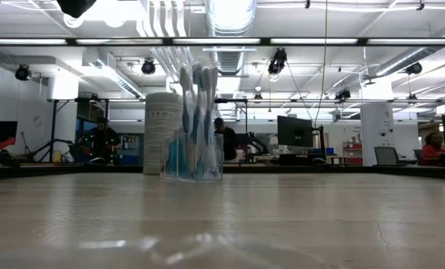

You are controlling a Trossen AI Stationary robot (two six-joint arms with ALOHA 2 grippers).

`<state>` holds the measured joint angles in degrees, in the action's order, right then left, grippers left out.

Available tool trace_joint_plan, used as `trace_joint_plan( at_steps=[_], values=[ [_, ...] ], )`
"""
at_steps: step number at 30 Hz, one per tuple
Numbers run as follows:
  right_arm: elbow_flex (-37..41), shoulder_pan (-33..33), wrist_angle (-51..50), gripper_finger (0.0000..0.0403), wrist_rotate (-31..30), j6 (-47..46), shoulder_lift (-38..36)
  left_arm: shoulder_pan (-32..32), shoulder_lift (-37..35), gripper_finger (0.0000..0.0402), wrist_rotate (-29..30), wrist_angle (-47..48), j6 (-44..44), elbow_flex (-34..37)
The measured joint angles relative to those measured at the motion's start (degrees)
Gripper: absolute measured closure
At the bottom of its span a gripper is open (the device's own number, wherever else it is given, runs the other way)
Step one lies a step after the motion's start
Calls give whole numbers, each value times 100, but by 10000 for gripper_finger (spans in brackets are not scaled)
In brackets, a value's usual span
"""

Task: Pick & Place toothbrushing station
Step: Put the blue toothbrush into the right of the transparent organizer

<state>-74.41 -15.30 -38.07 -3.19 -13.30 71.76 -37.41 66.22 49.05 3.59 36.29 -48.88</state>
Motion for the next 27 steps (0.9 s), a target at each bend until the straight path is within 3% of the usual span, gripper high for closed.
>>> trace_joint_plan(
  at_steps=[3, 6, 10, 13, 16, 21, 27],
  values=[
    [-13, -3, -131, 348, -517, -219, -259, 1, 2, 275, -65, 12, 22, 0],
    [-15, -7, -322, 349, -578, -449, -460, 4, 2, 275, -519, 125, 23, 0],
    [-15, -7, -610, 349, -585, -682, -655, 2, 2, 275, -1970, 646, 479, 7],
    [-15, -7, -674, 349, -596, -732, -701, 2, 2, 275, -3290, 873, 1443, 30],
    [-15, -6, -671, 349, -601, -684, -676, -35, 2, 275, -4216, 1217, 2319, 39],
    [-15, -5, -668, 349, -600, -572, -545, -185, 97, 275, -4476, 1599, 2556, 42],
    [-15, -5, -778, 349, -600, -555, -383, -363, 671, 275, -4557, 1284, 1169, -221]
  ],
)
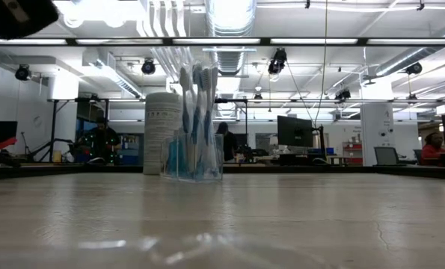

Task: Pick & Place toothbrushing station
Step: Put the blue toothbrush into the right of the transparent organizer

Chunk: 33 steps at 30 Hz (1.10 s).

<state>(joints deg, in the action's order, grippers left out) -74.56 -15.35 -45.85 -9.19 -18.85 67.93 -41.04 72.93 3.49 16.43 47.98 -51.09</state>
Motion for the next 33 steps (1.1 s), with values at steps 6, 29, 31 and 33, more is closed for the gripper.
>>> trace_joint_plan(
  at_steps=[6, 29, 31, 33],
  values=[
    [13, 4, -196, 349, -1, -20, 43, -175, 1093, 283, -6, 325, -1240, -896],
    [17, 0, -199, 349, 0, 409, 40, -810, 3529, 333, -387, 2583, 885, -3616],
    [20, 0, -224, 349, 0, 409, 40, -882, 3582, 334, -507, 2575, 1311, -3511],
    [20, 0, -274, 349, 0, 409, 40, -884, 3611, 335, -626, 2574, 1700, -3419]
  ],
)
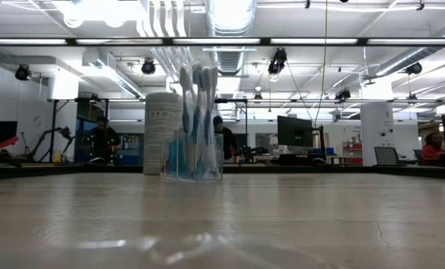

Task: Pick & Place toothbrushing station
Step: Put the blue toothbrush into the right of the transparent organizer

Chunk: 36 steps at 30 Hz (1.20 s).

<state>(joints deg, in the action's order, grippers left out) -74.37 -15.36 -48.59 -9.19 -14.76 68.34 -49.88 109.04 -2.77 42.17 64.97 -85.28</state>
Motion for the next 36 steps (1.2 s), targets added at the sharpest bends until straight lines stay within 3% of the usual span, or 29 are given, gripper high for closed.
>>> trace_joint_plan(
  at_steps=[3, 8, 18, 20, 25, 36],
  values=[
    [0, -2, -149, 349, 0, -7, 0, 12, 1, 333, -78, -59, 269, 60],
    [1, -2, -344, 349, 2, -86, 0, 10, -10, 336, 2, -379, -379, 78],
    [2, -2, -500, 349, 2, -175, 0, 19, 10, 337, 2, -732, -326, 269],
    [2, -2, -498, 349, 2, -175, 0, 40, 10, 337, 4, -837, 318, 377],
    [2, -2, -496, 349, 2, -175, 0, 131, 12, 337, 4, -946, 2949, 611],
    [2, -2, -517, 349, 5, 236, 0, 183, 12, 337, 53, -2873, 5906, 1035]
  ],
)
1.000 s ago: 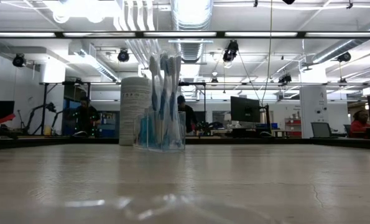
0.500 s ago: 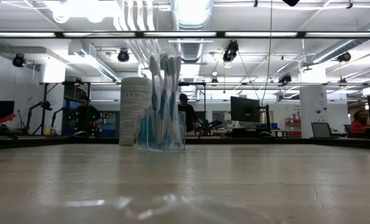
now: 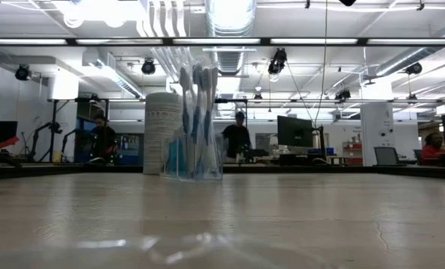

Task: Pick & Place toothbrushing station
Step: Put the blue toothbrush into the right of the transparent organizer

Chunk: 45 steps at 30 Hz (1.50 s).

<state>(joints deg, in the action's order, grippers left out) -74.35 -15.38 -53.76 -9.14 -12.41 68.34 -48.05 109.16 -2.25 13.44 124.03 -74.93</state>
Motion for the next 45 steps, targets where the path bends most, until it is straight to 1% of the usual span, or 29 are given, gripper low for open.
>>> trace_joint_plan(
  at_steps=[2, 3, 5, 8, 10, 16, 25, 29, 35, 39, 42, 45],
  values=[
    [0, 0, 0, 349, -1, 46, 0, 0, 0, 337, 45, 73, 790, 70],
    [0, 0, -1, 349, -1, 61, 0, 0, 0, 337, 21, 59, 930, 102],
    [0, 0, -9, 349, 0, 64, 0, 20, 0, 337, -57, 89, 922, 130],
    [0, 0, -49, 349, 1, 64, 0, 83, 0, 337, -460, 211, 898, 192],
    [0, 0, -85, 349, 1, 64, 0, 96, 0, 337, -583, 236, 796, 262],
    [0, 0, -184, 349, 1, 64, 0, 87, 0, 337, -479, 307, 793, 507],
    [0, 0, -181, 349, 1, 60, 0, 107, -9, 337, -502, 216, 938, 864],
    [0, 0, -179, 349, 1, 58, 0, 107, -24, 337, -519, 180, 762, 985],
    [0, 0, -170, 349, 1, 40, 1, 102, -46, 337, -324, 219, 448, 1212],
    [0, 0, -151, 349, -1, -57, 0, 114, -63, 337, -221, 465, 323, 1261],
    [1, 0, -139, 349, 1, -70, 0, 109, -98, 337, 38, 591, -134, 1267],
    [0, 0, -131, 349, 0, -70, 1, 109, -125, 337, 455, 697, -306, 1271]
  ],
)
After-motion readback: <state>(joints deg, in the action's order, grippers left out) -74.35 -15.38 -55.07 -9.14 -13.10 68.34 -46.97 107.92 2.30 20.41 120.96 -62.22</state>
